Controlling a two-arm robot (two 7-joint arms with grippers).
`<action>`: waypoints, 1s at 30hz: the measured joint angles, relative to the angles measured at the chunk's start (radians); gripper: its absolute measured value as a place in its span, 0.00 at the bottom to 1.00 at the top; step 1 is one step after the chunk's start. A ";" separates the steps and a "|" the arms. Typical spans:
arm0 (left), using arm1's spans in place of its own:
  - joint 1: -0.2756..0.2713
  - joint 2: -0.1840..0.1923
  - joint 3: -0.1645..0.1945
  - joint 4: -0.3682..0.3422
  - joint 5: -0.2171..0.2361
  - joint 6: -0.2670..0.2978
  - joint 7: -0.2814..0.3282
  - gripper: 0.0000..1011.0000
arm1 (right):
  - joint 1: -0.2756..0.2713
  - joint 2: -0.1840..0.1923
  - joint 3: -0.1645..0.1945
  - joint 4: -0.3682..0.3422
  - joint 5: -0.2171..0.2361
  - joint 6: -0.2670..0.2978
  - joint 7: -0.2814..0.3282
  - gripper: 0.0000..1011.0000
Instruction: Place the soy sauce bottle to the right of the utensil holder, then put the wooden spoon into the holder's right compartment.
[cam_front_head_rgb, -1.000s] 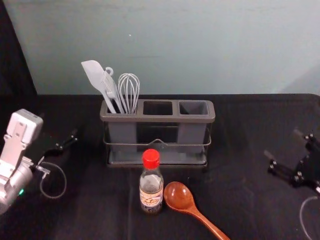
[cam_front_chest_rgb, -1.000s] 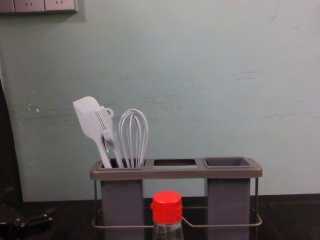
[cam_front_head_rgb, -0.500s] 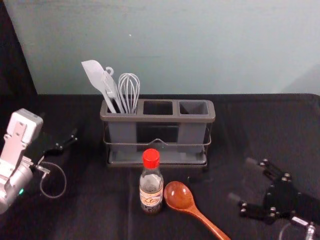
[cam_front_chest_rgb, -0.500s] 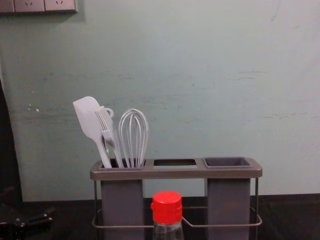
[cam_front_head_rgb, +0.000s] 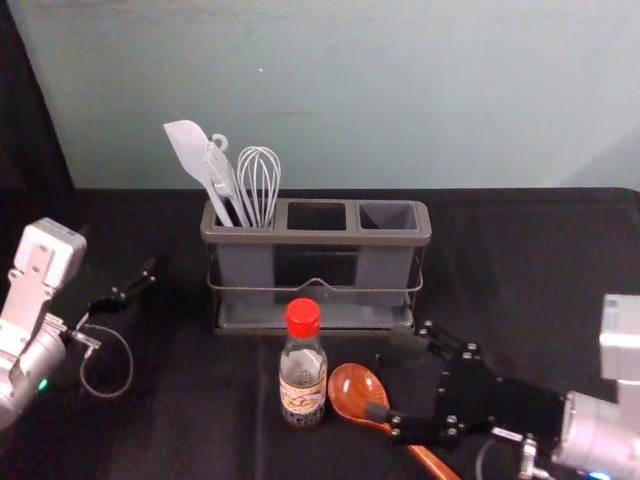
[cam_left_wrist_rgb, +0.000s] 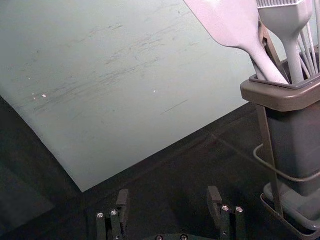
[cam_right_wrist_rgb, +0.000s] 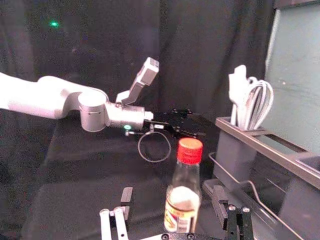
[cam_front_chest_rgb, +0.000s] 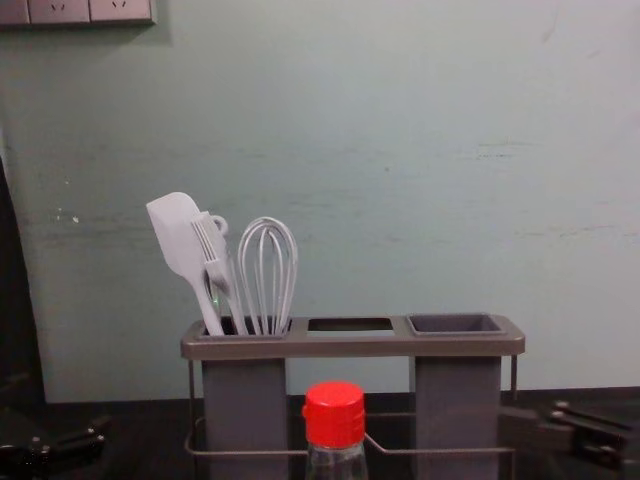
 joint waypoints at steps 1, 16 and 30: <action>0.000 0.000 0.000 0.000 0.000 0.000 0.000 1.00 | 0.017 -0.015 -0.012 0.008 -0.008 0.009 0.006 0.99; 0.000 0.000 0.000 0.000 0.000 0.000 0.000 1.00 | 0.159 -0.104 -0.084 0.088 0.035 0.151 0.029 0.99; 0.000 0.000 0.000 0.000 0.000 0.000 0.000 1.00 | 0.252 -0.148 -0.146 0.120 0.010 0.207 -0.007 0.99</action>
